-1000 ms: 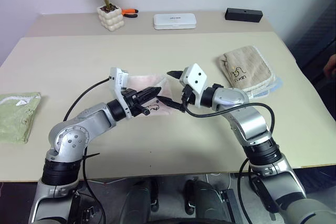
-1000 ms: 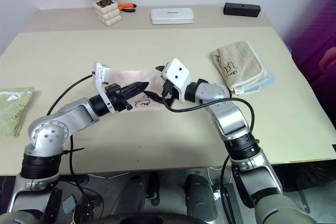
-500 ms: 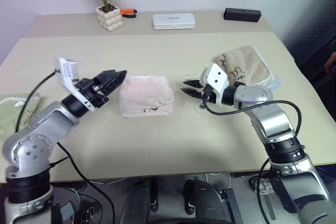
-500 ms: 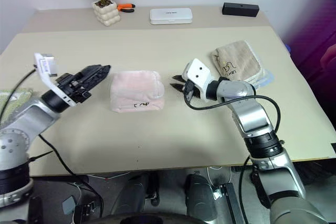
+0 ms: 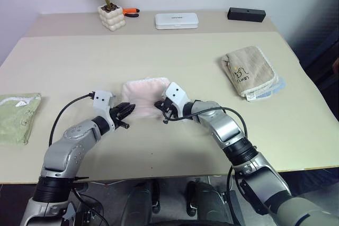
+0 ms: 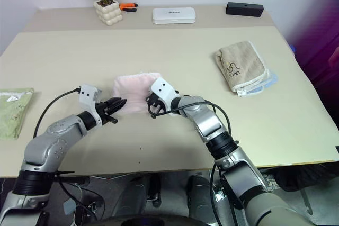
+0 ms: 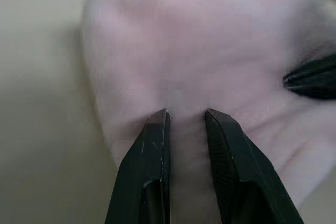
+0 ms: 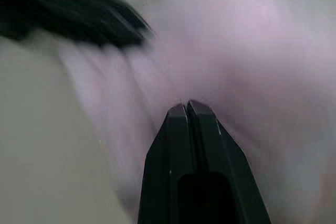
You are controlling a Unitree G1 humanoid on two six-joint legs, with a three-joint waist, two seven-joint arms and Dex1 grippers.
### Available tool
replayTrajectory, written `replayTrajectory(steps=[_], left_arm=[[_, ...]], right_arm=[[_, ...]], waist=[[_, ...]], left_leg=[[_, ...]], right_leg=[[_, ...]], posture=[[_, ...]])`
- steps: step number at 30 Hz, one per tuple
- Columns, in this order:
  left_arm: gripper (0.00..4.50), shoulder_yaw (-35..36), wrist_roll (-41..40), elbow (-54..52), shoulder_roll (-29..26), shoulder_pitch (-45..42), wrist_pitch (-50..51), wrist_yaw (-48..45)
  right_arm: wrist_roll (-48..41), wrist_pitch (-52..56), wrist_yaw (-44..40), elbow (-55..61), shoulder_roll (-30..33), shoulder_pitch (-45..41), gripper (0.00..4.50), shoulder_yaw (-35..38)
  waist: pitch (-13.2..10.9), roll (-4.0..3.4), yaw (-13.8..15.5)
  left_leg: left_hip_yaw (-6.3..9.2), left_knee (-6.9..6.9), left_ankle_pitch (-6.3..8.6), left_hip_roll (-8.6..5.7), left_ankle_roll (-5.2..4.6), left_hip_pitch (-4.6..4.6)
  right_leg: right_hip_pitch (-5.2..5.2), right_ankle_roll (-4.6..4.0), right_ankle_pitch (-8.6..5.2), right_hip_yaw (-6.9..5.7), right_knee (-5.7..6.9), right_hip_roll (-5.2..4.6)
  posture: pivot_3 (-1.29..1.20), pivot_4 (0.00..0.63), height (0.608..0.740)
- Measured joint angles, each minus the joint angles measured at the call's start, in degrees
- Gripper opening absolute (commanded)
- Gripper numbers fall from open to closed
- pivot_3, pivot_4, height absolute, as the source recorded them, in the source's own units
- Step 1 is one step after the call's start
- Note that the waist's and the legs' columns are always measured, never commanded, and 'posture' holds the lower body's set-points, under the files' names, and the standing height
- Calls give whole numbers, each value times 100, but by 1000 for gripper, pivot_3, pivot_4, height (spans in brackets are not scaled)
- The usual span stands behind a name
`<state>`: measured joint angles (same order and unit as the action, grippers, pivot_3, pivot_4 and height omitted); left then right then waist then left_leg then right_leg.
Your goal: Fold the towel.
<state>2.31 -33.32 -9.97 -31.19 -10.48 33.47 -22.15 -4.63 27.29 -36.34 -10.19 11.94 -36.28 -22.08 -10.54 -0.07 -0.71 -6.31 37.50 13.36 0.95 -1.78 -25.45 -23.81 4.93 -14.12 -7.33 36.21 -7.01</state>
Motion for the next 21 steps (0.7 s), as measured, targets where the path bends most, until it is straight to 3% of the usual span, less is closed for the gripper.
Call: replayTrajectory(steps=[4, 7, 12, 14, 15, 21], left_arm=[[1074, 110, 140, -37, 206, 140, -188, -107], [1032, 502, -93, -174, 460, 197, -179, -21], [3240, 1775, -1044, -522, 562, 161, 296, 482], [4326, 2122, -1614, -595, 578, 212, 798, 755], [4500, 2204, -1788, -593, 582, 269, 990, 835], [4500, 2199, -2527, -406, 916, 306, 1969, 1384]], right_arm=[[161, -121, 99, 104, 50, 68, 0, 52], [-66, -4, -34, 436, 131, 215, 688, 323], [-537, -37, -756, 1417, 878, 256, 3063, 828], [-656, -115, -1147, 1795, 1247, 297, 4162, 863], [-698, -160, -1273, 1931, 1341, 321, 4465, 877], [-1022, -253, -1819, 2453, 1566, 550, 4465, 890]], waist=[[5, 0, 4], [3, 2, 8], [0, 4, -7], [0, 4, -4], [0, 5, -7], [-1, 10, 18]], left_leg=[[4, -6, -3, 1, 9, 14], [8, -6, -3, 0, 8, 7], [9, -10, -3, 1, 4, 9], [10, -10, -3, 1, 3, 10], [10, -10, -3, 1, 2, 11], [16, 5, -1, 0, -2, 11]], right_leg=[[10, -1, 0, 0, -2, -3], [4, -1, 1, 0, -2, -6], [3, -1, 2, 4, 0, -8], [5, -1, 2, 1, 1, -7], [6, -1, 2, 0, 0, -6], [16, -1, 2, -7, 0, -4]], posture=[[0, 150, 733], [0, 150, 733], [0, 150, 733], [0, 150, 733], [0, 150, 733], [0, 150, 733]])
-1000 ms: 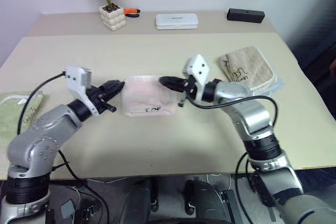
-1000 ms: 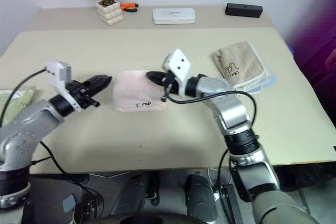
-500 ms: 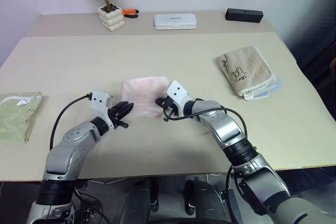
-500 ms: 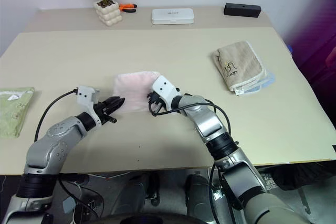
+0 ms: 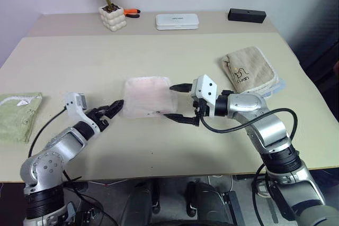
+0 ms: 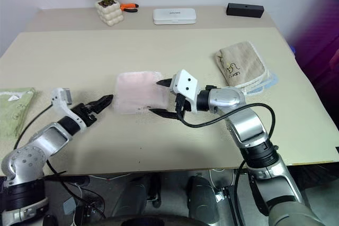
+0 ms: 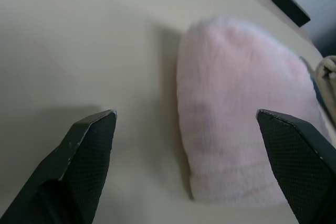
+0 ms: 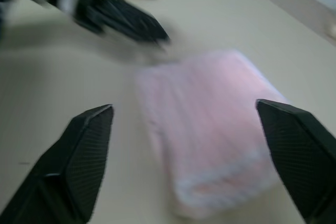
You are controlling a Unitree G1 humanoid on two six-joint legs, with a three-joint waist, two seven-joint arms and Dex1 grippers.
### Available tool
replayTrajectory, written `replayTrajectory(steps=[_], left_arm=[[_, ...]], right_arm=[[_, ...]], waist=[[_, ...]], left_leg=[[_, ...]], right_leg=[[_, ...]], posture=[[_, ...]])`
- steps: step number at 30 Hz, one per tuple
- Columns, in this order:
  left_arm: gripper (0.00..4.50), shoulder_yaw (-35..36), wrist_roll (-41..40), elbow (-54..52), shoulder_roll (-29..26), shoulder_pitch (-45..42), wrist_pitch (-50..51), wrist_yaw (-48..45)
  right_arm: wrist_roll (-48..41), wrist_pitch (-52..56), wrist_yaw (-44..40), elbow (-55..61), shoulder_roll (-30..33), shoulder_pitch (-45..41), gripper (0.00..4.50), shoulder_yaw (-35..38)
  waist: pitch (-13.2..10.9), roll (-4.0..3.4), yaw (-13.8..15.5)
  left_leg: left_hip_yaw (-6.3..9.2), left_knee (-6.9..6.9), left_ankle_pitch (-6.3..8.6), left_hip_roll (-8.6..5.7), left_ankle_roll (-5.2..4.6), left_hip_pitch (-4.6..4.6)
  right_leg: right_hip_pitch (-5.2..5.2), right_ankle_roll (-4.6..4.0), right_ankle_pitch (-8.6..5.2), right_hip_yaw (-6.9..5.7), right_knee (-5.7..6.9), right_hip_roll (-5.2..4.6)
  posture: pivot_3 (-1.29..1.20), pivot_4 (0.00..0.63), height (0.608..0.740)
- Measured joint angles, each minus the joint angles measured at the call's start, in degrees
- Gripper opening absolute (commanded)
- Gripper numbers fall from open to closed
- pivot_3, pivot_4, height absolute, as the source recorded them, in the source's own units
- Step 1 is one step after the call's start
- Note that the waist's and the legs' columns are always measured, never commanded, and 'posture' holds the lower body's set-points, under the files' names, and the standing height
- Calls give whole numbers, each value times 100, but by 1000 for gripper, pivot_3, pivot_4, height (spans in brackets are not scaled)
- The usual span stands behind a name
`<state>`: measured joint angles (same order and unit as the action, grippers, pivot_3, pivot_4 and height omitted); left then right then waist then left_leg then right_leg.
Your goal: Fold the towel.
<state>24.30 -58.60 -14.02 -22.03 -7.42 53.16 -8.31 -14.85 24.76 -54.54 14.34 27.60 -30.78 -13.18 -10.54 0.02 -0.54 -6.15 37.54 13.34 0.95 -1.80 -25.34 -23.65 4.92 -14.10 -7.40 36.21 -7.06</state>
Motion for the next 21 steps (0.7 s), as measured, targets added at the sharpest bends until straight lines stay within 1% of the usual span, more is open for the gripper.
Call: replayTrajectory(steps=[3, 6, 7, 9, 13, 14, 16, 18, 21], left_arm=[[4500, 18, -232, 95, 205, -171, 173, 166], [4500, -74, -435, 183, 543, -369, 290, 323], [4259, -120, -522, 218, 678, -456, 367, 378], [3633, -250, -622, 308, 891, -568, 443, 488], [1600, -444, -625, 471, 1038, -663, 532, 597], [1199, -449, -626, 486, 1059, -672, 533, 615], [48, -442, -641, 488, 1077, -681, 519, 638], [12, -423, -647, 488, 1085, -681, 452, 645], [12, -233, -621, 478, 1126, -703, -13, 593]], right_arm=[[28, -28, 21, -2, 4, -1, 4465, -10], [88, -70, 85, -4, -48, -4, 4465, -50], [122, -100, 114, -4, -57, -5, 4493, -92], [172, -153, 142, -5, -75, -11, 4500, -166], [244, -176, 256, -6, -167, -67, 4500, -206], [251, -177, 266, -6, -170, -84, 4500, -206], [269, -178, 289, -5, -170, -88, 4500, -206], [279, -178, 311, -5, -170, -88, 4500, -206], [296, -183, 352, -5, -169, -87, 4500, -207]], waist=[[0, 0, 13], [0, 1, 35], [1, 1, 54], [1, 1, 83], [1, 1, 107], [1, 1, 108], [1, 1, 110], [1, 1, 111], [0, 1, 111]], left_leg=[[4, 6, 0, 0, 1, 1], [5, 15, 3, 0, -4, 0], [4, 18, 3, 0, -5, 0], [4, 24, 5, 0, -8, -1], [4, 31, 5, 1, -9, -2], [4, 31, 5, 1, -9, -2], [5, 31, 6, 1, -8, -2], [5, 31, 6, 1, -9, -3], [5, 32, 6, 2, -9, -3]], right_leg=[[6, 0, 0, -3, 1, 0], [10, 0, 0, -4, 0, 0], [12, 0, 0, -4, 0, 0], [13, 1, 1, -5, 1, 1], [13, 2, 1, -5, 2, 4], [13, 1, 1, -5, 2, 4], [13, 2, 1, -5, 2, 4], [13, 1, 1, -5, 1, 3], [12, 1, 1, -5, 1, 3]], posture=[[0, 150, 733], [0, 150, 733], [0, 150, 733], [0, 150, 733], [0, 150, 733], [0, 150, 733], [0, 150, 733], [0, 150, 733], [0, 150, 733]])
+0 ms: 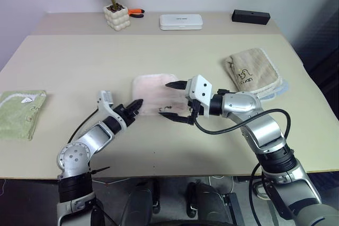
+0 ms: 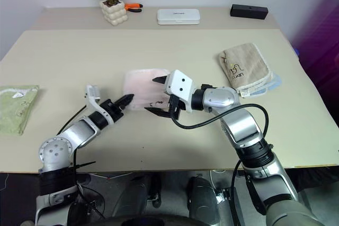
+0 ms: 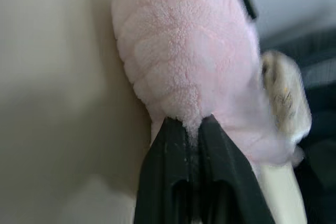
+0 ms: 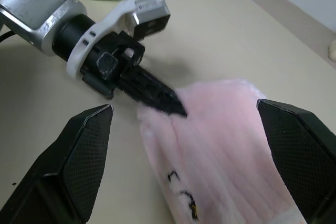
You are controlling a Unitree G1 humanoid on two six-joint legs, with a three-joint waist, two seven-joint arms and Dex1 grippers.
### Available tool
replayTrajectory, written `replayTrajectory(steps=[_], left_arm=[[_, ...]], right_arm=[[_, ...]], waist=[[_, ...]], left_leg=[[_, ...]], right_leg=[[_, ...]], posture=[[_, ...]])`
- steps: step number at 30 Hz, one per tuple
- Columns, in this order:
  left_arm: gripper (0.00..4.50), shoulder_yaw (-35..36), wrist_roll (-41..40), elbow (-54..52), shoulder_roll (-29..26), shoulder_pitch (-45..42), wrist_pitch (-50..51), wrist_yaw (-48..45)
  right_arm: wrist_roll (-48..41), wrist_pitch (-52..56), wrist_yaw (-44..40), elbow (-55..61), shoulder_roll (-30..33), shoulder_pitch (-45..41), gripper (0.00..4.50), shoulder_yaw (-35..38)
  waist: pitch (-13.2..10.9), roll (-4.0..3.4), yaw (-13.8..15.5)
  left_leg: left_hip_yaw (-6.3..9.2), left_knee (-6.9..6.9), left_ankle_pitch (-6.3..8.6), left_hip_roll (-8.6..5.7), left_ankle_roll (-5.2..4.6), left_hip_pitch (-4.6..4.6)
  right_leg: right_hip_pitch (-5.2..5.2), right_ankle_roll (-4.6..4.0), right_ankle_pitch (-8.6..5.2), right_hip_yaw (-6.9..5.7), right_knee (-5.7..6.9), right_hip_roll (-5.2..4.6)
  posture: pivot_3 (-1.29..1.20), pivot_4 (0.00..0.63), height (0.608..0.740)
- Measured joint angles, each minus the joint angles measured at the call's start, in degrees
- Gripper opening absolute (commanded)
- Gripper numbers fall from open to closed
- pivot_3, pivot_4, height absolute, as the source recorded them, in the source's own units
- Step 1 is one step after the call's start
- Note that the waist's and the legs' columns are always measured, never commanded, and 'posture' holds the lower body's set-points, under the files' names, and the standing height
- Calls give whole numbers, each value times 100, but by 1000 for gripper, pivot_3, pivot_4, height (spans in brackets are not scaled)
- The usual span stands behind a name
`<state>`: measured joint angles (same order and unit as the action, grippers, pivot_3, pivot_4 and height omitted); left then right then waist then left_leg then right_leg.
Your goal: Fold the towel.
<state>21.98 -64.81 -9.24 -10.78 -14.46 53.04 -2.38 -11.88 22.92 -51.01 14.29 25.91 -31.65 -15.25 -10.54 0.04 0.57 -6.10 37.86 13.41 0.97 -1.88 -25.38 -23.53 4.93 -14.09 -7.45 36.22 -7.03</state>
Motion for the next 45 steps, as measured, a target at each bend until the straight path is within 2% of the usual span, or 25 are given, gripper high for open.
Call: replayTrajectory(steps=[4, 7, 9, 11, 15, 19, 23, 27, 33, 41, 43, 45], left_arm=[[12, 840, 183, 56, -273, -519, -1134, 209], [12, 1848, 381, 371, -890, -1046, -2160, 617], [12, 2510, 492, 433, -1278, -1106, -2742, 792], [12, 2969, 512, 484, -1395, -908, -3044, 901], [12, 3383, 434, 607, -1283, -264, -3149, 1110], [12, 3479, -60, 260, -605, 671, -2984, 1347], [12, 3494, -484, 33, -308, 1173, -2959, 1529], [1460, 3564, -836, -166, -93, 1433, -3160, 1572], [4438, 3719, -1363, -610, 49, 1595, -3720, 1543], [4438, 3807, -1450, -1331, -792, 2316, -3978, 1245], [4438, 3651, -1283, -1532, -1305, 2541, -3799, 1062], [4438, 3207, -906, -1862, -1816, 2713, -3531, 765]], right_arm=[[97, -46, 63, -12, 5, 1, 4500, 0], [138, -94, 64, -60, 9, 1, 4500, -6], [161, -124, 56, -110, 29, 2, 4500, 2], [160, -157, 31, -131, 1, -1, 4500, -10], [160, -226, -11, -207, -26, -18, 4500, -28], [161, -287, -59, -265, -67, -43, 4500, -45], [162, -351, -111, -315, -56, -44, 4500, -44], [161, -371, -145, -334, -50, -44, 4500, -43], [162, -457, -229, -533, -41, -52, 4500, -40], [84, -520, -404, -1079, -29, -340, 4500, 96], [28, -542, -433, -1362, -26, -477, 4500, 218], [24, -599, -439, -1627, -7, -619, 4500, 359]], waist=[[-2, 4, -17], [-7, 12, -78], [-7, 11, -128], [-7, 11, -127], [-4, 37, -100], [0, 49, -110], [-2, 61, -121], [-2, 60, -120], [-3, 62, -124], [-5, 60, -122], [-6, 62, -108], [-11, 52, -89]], left_leg=[[1, 0, 0, 4, 1, -2], [-1, -1, 0, 6, 1, -2], [-4, -2, 4, 0, -5, -1], [-6, -1, 6, -3, -10, -1], [2, 7, 8, -3, -10, -2], [8, 13, 21, -4, 1, -1], [11, 12, 21, -3, 3, -1], [9, 12, 25, -3, -2, -2], [11, 12, 38, -3, -23, -2], [13, 10, 40, -3, -24, -2], [14, 10, 40, -4, -24, -3], [12, 9, 41, -12, -24, -3]], right_leg=[[-3, -1, 0, -1, 0, 1], [-5, -1, 1, -2, -1, 3], [-1, 0, 1, -1, -3, -3], [2, 2, 1, -1, -7, -6], [11, 10, 6, -10, -9, -8], [13, 10, 6, -7, -10, -26], [12, 9, 6, -12, -8, -31], [11, 9, 6, -16, -10, -35], [11, 8, 6, -18, -11, -37], [-9, -6, -1, -31, -16, -37], [-9, -12, -3, -33, -18, -38], [-10, -14, -3, -33, -22, -44]], posture=[[0, 150, 733], [0, 150, 733], [0, 150, 733], [0, 150, 733], [0, 150, 733], [0, 150, 733], [0, 150, 733], [0, 150, 733], [0, 150, 733], [0, 150, 733], [0, 150, 733], [0, 150, 733]])
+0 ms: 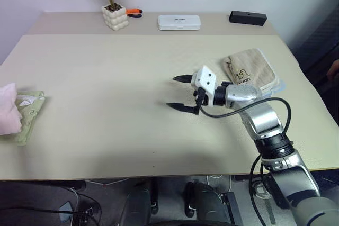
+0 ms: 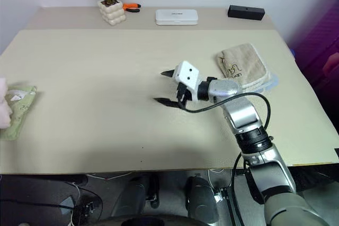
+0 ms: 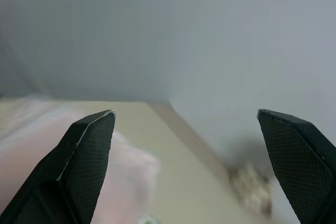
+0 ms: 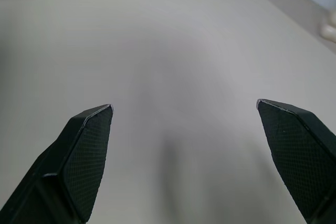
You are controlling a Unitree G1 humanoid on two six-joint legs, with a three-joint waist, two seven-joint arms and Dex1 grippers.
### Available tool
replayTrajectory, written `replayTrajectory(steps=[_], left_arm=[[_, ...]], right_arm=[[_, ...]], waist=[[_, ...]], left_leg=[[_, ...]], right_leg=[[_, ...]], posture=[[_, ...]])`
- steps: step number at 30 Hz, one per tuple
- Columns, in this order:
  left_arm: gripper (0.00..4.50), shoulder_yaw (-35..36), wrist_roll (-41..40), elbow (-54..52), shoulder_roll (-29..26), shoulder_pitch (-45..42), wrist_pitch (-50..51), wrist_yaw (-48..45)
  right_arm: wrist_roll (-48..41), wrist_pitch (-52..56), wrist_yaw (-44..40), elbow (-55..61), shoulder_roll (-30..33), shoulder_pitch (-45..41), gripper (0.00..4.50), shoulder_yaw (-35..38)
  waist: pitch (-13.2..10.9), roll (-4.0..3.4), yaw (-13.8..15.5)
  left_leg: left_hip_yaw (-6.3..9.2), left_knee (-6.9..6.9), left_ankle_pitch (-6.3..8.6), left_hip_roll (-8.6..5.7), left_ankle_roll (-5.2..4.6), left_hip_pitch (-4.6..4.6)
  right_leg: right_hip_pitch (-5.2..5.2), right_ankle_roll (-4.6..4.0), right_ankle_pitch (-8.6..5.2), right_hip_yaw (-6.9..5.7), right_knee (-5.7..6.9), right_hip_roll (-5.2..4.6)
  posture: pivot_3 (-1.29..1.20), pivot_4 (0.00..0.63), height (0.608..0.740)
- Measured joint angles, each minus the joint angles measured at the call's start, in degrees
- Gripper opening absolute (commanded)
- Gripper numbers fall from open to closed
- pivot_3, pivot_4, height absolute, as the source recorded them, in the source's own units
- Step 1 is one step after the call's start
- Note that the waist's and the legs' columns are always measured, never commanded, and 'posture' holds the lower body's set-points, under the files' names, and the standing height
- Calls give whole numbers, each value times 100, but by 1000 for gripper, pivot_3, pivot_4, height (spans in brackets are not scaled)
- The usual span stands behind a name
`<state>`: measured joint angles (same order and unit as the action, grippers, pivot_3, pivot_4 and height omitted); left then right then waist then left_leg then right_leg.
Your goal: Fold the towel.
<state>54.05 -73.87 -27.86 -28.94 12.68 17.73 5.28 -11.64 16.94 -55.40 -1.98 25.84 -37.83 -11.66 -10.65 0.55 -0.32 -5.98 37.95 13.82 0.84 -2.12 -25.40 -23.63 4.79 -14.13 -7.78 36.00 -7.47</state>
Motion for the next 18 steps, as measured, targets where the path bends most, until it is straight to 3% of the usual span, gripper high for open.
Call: replayTrajectory(steps=[3, 7, 9, 18], left_arm=[[4438, -1038, 634, -381, -403, -65, 334, -391], [4438, -2888, 2348, -432, -1272, -326, 592, -1059], [4438, -3444, 2851, -405, -1268, -529, 584, -1339], [4438, -3997, 3660, -6, -892, -857, 553, -2140]], right_arm=[[-12, -116, -1, -430, 3, -169, 4500, 184], [17, -60, 347, -1125, 72, -259, 4500, 557], [53, -28, 452, -1295, 238, -235, 4500, 643], [-197, 646, 537, -827, 708, 624, 4500, 1183]], waist=[[-6, -13, -14], [-7, -13, -31], [-7, -13, -35], [-10, -16, -51]], left_leg=[[-8, -8, 1, -4, -1, -1], [-40, -51, -26, -7, 41, -9], [-60, -75, -32, -7, 44, -11], [-80, -84, -58, 42, 53, -5]], right_leg=[[-6, 0, 1, 7, -2, -3], [-19, 16, 11, 34, 2, 17], [-45, 18, 12, 59, 6, 21], [-60, 2, 20, 70, 9, 62]], posture=[[0, 150, 733], [0, 150, 733], [0, 150, 733], [0, 150, 733]])
